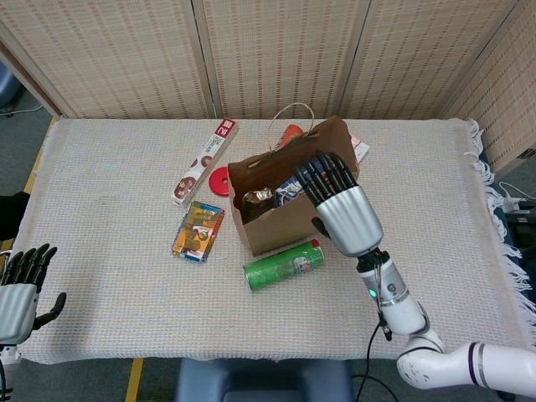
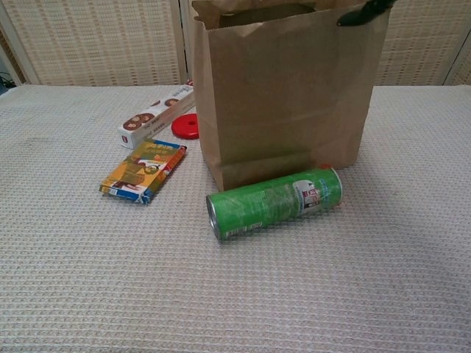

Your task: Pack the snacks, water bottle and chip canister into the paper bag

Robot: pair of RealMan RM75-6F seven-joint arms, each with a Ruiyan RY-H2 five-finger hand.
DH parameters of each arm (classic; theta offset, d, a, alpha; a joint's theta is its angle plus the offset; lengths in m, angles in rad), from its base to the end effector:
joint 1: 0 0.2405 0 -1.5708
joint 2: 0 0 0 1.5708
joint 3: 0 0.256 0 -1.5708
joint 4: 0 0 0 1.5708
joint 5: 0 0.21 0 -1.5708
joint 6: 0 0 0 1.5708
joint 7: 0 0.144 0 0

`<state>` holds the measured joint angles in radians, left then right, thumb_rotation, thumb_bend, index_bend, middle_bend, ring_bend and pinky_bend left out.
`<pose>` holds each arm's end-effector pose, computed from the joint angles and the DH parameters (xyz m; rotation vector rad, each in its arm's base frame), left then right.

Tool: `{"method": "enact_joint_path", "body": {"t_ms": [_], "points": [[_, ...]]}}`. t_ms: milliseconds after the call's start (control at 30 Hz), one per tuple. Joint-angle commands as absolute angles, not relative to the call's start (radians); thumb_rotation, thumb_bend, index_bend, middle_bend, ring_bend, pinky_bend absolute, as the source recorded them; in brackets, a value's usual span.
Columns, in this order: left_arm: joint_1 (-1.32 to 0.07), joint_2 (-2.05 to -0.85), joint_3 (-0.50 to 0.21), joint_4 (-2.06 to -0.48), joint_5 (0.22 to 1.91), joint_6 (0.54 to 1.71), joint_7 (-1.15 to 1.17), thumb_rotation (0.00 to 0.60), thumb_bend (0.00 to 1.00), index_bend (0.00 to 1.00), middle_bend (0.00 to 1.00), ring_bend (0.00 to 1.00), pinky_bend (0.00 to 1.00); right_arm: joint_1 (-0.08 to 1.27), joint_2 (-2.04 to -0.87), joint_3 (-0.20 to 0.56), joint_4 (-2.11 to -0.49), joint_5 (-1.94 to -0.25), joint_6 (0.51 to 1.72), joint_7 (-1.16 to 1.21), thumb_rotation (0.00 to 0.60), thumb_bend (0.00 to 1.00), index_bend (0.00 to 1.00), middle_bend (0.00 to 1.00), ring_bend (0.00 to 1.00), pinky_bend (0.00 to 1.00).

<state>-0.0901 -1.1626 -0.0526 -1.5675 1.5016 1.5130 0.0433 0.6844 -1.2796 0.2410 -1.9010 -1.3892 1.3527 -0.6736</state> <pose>-0.3130 0.1836 0.1532 -1.3825 -0.8439 -0.8977 -0.0729 -0.3056 0.1102 1.6716 -0.3246 1.1975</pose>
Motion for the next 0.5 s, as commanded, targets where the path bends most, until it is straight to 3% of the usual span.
{"method": "enact_joint_path", "body": {"t_ms": [33, 233, 500], "points": [[-0.090, -1.163, -0.053, -1.570, 1.500, 1.513, 0.050, 0.600, 0.38, 0.01, 0.00, 0.00, 0.00, 0.584, -1.124, 0.103, -2.013, -1.480, 1.283, -0.454, 0.600, 0.01, 0.00, 0.08, 0.03, 0.13], [-0.089, -1.166, -0.055, -1.574, 1.496, 1.515, 0.062, 0.600, 0.38, 0.01, 0.00, 0.00, 0.00, 0.549, -1.064, -0.023, -1.993, -1.532, 1.166, -0.341, 0.600, 0.02, 0.00, 0.08, 0.03, 0.14], [-0.089, -1.166, -0.055, -1.572, 1.497, 1.516, 0.060, 0.600, 0.38, 0.00, 0.00, 0.00, 0.00, 0.586, -1.201, 0.003, -1.899, -1.335, 1.030, -0.493, 0.600, 0.02, 0.00, 0.08, 0.04, 0.14]]}}
